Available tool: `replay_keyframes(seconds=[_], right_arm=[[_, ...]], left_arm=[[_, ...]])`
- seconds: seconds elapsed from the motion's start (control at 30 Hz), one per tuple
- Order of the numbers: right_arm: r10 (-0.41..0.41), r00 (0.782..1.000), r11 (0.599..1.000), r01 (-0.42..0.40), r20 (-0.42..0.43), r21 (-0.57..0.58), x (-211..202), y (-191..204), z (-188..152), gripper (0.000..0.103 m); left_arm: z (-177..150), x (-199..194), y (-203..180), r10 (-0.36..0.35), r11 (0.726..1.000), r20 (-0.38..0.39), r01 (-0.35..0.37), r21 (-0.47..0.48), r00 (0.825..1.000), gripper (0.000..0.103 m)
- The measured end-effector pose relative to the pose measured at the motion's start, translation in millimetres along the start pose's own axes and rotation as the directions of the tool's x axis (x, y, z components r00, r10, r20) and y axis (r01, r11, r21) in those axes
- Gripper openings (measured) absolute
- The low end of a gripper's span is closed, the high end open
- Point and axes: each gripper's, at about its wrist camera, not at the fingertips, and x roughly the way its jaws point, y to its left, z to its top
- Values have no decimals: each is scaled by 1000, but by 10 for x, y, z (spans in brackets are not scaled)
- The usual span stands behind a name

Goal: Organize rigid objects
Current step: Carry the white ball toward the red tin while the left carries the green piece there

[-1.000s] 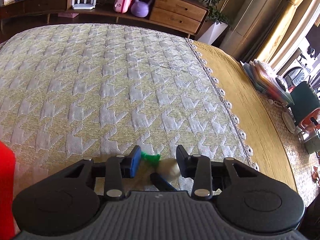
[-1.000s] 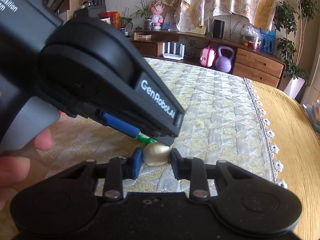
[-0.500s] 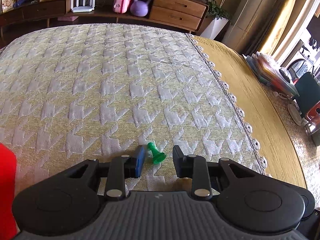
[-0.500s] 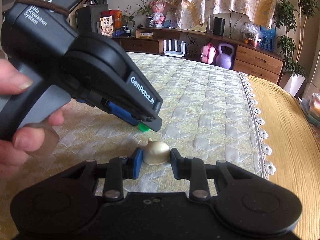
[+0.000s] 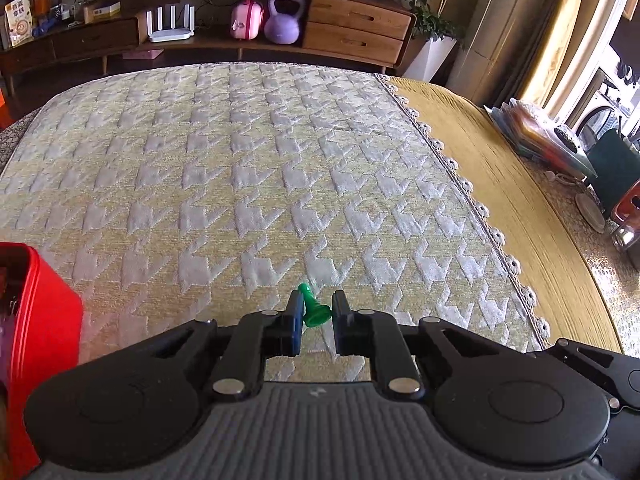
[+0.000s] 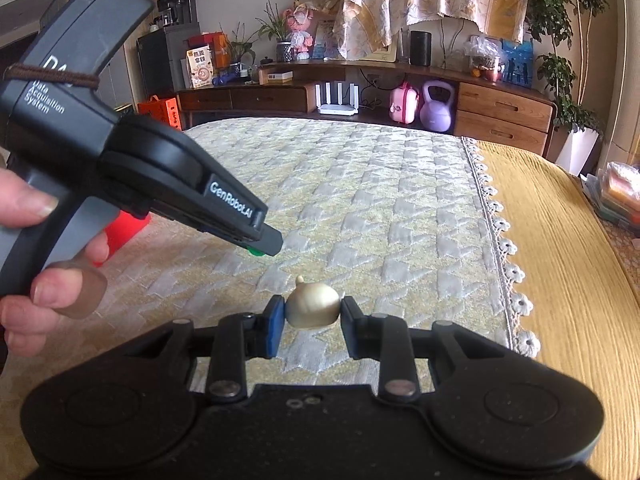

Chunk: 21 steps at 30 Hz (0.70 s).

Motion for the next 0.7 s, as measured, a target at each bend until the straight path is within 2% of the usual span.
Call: replay_keyframes(seconds=[0.43,0.7], right_arm=[[35,999,999,-35,16,-8,-620,504,167,29],[60,998,997,-59,14,-40,-829,904,285,29]], left_arm=[[-299,-936,362,-10,1000,21,10,1,1000,14],[-517,-1457,685,2,1000,60,-1,-3,998,14]])
